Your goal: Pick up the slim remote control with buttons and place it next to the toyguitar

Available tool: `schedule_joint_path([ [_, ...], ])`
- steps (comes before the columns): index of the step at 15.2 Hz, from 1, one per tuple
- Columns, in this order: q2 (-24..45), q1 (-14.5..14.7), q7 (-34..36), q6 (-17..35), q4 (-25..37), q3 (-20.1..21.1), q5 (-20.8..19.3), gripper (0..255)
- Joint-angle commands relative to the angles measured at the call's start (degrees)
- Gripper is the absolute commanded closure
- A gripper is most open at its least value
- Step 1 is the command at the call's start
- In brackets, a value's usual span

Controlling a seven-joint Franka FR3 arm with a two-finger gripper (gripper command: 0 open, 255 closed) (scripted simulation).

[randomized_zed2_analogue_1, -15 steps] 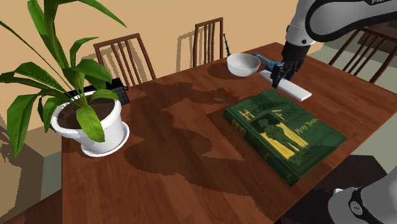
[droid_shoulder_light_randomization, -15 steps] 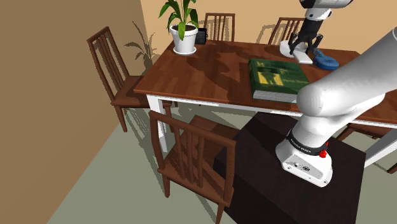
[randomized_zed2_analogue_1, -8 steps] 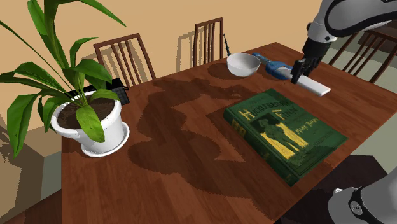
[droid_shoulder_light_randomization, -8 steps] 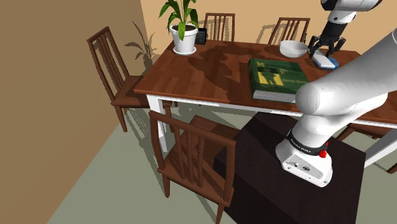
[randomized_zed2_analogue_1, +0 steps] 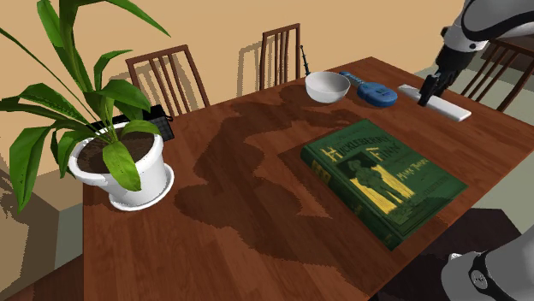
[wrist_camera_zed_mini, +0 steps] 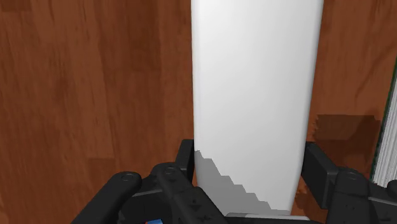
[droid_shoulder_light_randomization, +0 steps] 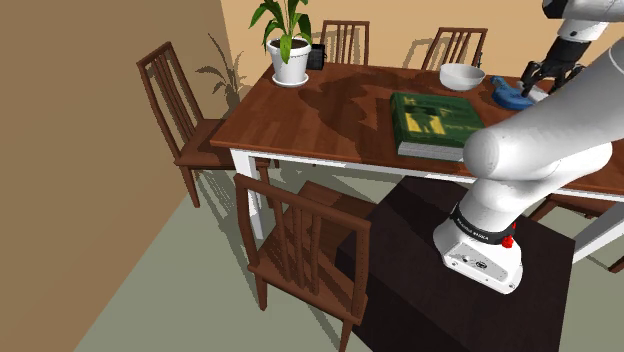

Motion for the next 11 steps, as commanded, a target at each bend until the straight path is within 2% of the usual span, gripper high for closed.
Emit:
schedule_joint_path([
  [1,1.48,-0.47,-3.31,-0.22,1.93,-2.26,0.43,255],
  [6,6.37,-1.49,-12.45,0.00,6.69,-8.65,2.90,255],
  [11,8.38,-1.24,-13.40,4.08,4.19,-9.70,4.06,255],
])
